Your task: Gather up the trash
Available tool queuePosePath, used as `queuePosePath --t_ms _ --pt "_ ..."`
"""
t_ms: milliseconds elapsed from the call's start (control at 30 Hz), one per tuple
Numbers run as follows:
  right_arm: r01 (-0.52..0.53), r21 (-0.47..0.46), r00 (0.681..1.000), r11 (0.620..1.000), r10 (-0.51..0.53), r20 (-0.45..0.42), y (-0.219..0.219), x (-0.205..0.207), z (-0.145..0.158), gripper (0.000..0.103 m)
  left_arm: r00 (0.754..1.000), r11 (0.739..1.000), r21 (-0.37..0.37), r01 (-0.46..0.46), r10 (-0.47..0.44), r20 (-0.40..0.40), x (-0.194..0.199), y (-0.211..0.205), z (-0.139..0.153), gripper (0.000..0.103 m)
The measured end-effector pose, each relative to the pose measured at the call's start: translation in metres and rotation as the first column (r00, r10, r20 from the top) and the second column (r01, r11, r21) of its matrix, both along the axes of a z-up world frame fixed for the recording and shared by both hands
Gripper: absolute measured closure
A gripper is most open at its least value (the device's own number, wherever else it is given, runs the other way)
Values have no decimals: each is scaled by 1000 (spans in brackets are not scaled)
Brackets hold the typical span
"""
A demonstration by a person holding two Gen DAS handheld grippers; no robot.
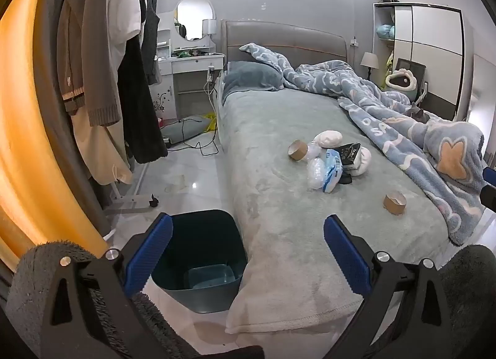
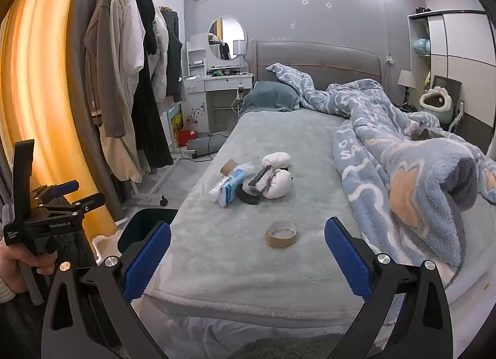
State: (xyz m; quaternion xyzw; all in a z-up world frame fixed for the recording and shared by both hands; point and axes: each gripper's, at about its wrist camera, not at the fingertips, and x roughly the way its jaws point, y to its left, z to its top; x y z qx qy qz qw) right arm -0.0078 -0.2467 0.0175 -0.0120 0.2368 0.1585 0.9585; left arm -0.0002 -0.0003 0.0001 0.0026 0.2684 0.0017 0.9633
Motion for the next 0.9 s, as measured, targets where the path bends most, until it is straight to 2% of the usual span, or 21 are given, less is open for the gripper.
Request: queuePosePath --t_ms 900 --pt "3 -3 1000 1000 -3 -3 4 -1 -1 3 1000 1000 -10 2 -3 -12 0 1 0 3"
